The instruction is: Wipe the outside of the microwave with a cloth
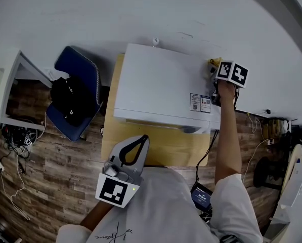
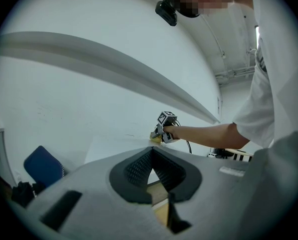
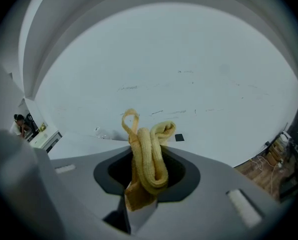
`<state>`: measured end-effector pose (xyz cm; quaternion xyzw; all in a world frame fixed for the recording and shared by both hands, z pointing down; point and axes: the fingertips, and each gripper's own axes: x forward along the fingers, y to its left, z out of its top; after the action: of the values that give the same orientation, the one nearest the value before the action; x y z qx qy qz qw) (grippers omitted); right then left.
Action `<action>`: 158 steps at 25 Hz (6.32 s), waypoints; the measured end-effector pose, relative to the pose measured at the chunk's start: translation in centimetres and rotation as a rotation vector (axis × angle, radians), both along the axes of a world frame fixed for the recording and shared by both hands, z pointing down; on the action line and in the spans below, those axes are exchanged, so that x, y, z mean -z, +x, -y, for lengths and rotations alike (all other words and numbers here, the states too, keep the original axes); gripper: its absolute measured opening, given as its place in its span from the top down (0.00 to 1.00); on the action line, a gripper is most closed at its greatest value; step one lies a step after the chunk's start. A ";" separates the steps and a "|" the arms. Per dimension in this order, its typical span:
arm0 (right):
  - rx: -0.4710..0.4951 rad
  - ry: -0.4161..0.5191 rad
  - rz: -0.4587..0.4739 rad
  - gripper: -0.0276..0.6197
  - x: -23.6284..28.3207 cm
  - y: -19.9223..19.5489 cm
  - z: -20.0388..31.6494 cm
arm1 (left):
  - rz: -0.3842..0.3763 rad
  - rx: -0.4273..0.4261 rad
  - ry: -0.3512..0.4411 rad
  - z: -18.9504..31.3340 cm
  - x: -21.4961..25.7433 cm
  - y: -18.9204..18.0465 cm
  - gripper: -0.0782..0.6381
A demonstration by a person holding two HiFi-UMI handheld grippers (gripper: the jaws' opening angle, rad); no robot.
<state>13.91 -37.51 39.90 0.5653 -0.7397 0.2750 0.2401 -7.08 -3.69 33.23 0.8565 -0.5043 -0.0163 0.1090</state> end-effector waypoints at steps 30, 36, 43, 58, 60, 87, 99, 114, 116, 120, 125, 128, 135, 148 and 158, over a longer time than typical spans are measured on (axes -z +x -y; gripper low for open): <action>0.169 -0.004 0.146 0.78 0.2 -10.8 -1.4 | -0.009 0.021 -0.012 0.5 -0.1 0.5 0.90; 0.205 -0.005 0.142 0.78 0.0 -13.1 -1.6 | -0.005 0.025 -0.024 0.6 -0.5 0.3 0.90; 0.253 -0.008 0.148 0.78 0.1 -16.1 -2.1 | -0.002 0.026 -0.029 0.5 -0.5 0.3 0.90; 0.350 -0.016 0.166 0.78 0.2 -24.2 -3.2 | 0.002 0.068 -0.034 0.3 -0.6 -1.6 0.90; 0.362 -0.015 0.165 0.78 0.1 -25.5 -3.3 | 0.000 0.080 -0.037 0.3 -0.7 -2.1 0.90; 0.489 0.041 0.313 0.78 5.2 -28.6 -6.6 | 0.020 0.079 -0.041 0.1 -0.7 -2.6 0.90; 0.257 0.084 0.284 0.78 5.6 -11.1 -4.9 | 0.017 -0.030 -0.022 0.1 -0.2 3.0 0.90; 0.020 0.071 0.179 0.78 3.1 5.1 -3.1 | 0.030 -0.058 -0.026 0.6 -0.2 5.3 0.90; -0.005 0.063 0.117 0.78 2.1 6.3 -2.8 | 0.033 -0.047 -0.028 0.8 -0.3 5.0 0.90; -0.031 0.055 0.026 0.78 0.2 7.0 -2.9 | 0.033 -0.029 -0.035 1.0 -0.4 4.3 0.90; -0.050 0.068 -0.008 0.78 0.2 6.3 -2.9 | 0.031 -0.021 -0.042 1.0 -0.6 3.8 0.90; -0.056 0.067 -0.008 0.78 0.1 6.0 -3.1 | 0.028 -0.026 -0.042 0.9 -0.7 3.7 0.90; -0.036 0.067 -0.013 0.78 0.1 4.1 -3.6 | 0.024 -0.036 -0.044 0.6 -0.8 3.7 0.90; 0.025 0.055 0.001 0.78 -0.2 -0.9 -4.5 | 0.015 -0.037 -0.034 -0.3 -0.8 3.3 0.90; 0.086 0.043 0.032 0.78 -0.2 -4.7 -5.1 | 0.009 -0.032 -0.031 -0.3 -0.8 3.0 0.90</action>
<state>9.18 -32.42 40.07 0.5337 -0.7727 0.2577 0.2275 -4.08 -3.35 33.99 0.8626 -0.4913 -0.0029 0.1203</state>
